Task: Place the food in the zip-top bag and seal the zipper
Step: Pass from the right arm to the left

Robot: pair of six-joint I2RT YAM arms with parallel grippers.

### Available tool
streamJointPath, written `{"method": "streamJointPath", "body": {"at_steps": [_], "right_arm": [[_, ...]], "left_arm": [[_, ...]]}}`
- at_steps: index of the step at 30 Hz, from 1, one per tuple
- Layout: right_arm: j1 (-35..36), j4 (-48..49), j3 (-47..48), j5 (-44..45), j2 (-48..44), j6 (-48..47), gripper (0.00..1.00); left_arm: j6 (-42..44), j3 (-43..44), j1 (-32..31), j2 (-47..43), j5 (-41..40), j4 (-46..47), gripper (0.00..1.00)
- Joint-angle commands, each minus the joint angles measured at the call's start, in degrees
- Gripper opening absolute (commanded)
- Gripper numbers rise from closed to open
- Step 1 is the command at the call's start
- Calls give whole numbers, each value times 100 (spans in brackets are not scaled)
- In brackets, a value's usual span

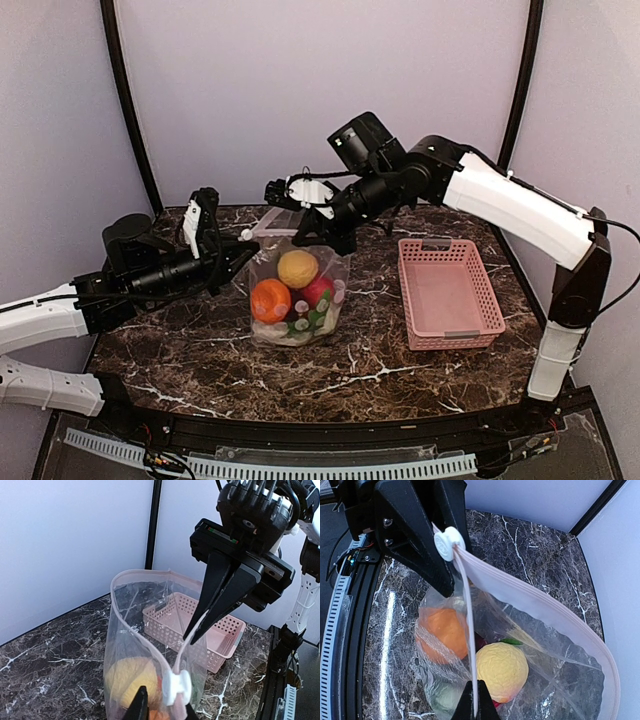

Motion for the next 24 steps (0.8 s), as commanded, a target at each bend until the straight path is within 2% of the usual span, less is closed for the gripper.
{"method": "streamJointPath", "body": {"at_steps": [1, 3, 4, 7, 12, 19, 24], "right_arm": [[-37, 139, 174, 7, -64, 81, 0], [-56, 125, 162, 10, -99, 69, 0], [-85, 108, 154, -9, -136, 60, 4], [-297, 56, 81, -226, -319, 26, 32], [-1052, 164, -343, -936, -826, 17, 54], [-2320, 564, -1565, -1908, -1424, -257, 64], [-2847, 857, -2138, -2731, -1469, -319, 66]], "left_arm": [[39, -95, -2, -86, -100, 56, 13], [48, -92, -6, -126, -137, 67, 13], [53, -90, -4, -155, -158, 75, 12], [85, -53, -6, -202, -214, 71, 12], [142, -27, -6, -225, -243, 58, 11], [138, -44, 3, -189, -215, 118, 9], [108, -38, 3, -201, -202, 130, 6]]}}
